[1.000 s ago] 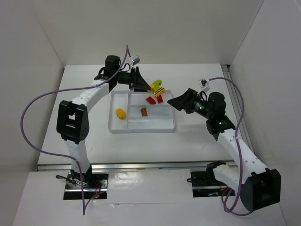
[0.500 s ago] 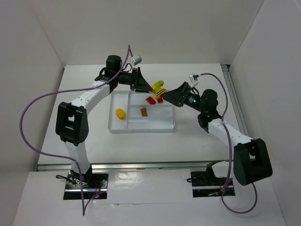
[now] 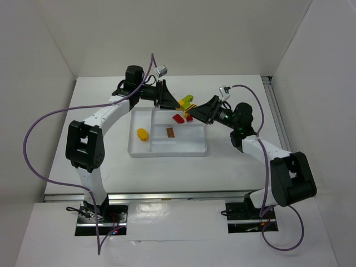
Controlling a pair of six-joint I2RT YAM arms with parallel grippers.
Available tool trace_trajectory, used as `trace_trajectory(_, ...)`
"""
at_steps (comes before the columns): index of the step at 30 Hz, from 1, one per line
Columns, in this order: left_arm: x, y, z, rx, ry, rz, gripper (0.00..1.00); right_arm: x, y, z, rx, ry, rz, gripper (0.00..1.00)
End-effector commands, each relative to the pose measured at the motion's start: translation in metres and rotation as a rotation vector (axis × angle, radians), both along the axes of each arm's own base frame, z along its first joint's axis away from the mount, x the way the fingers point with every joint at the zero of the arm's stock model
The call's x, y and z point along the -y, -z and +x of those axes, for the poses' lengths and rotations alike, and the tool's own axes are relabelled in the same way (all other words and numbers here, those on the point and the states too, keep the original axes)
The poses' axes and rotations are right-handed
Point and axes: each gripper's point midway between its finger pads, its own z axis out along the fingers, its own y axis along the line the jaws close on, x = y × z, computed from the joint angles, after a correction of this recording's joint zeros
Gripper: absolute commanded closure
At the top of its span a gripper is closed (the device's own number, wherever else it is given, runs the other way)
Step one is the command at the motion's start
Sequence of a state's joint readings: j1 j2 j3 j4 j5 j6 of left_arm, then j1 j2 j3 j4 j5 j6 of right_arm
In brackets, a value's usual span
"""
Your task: Sort the legos into containers by color
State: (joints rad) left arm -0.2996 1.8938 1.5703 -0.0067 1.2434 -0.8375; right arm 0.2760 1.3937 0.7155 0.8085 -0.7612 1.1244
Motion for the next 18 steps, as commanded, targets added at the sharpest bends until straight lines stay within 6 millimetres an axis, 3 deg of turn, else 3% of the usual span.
trace_trajectory(1,-0.0038,-0.0215,-0.0108,0.095,0.027,-0.033,1.00,-0.0045,-0.0299,0.0054,0.129,-0.006,0.032,0.35)
trace_trajectory(7,-0.0039,-0.0194,-0.0100,0.091,0.019,-0.025,1.00,-0.0102,-0.0302,0.0049,0.129,-0.036,0.035,0.51)
trace_trajectory(11,-0.0042,-0.0175,-0.0110,0.081,0.020,-0.020,1.00,-0.0102,-0.0295,0.0052,0.137,-0.035,0.029,0.42)
trace_trajectory(17,-0.0047,-0.0172,-0.0115,0.092,0.013,-0.017,1.00,-0.0119,-0.0265,0.0069,0.129,-0.047,0.042,0.41)
trace_trajectory(18,-0.0053,-0.0215,-0.0134,0.102,0.013,-0.020,1.00,-0.0125,-0.0245,0.0083,0.119,-0.049,0.047,0.44)
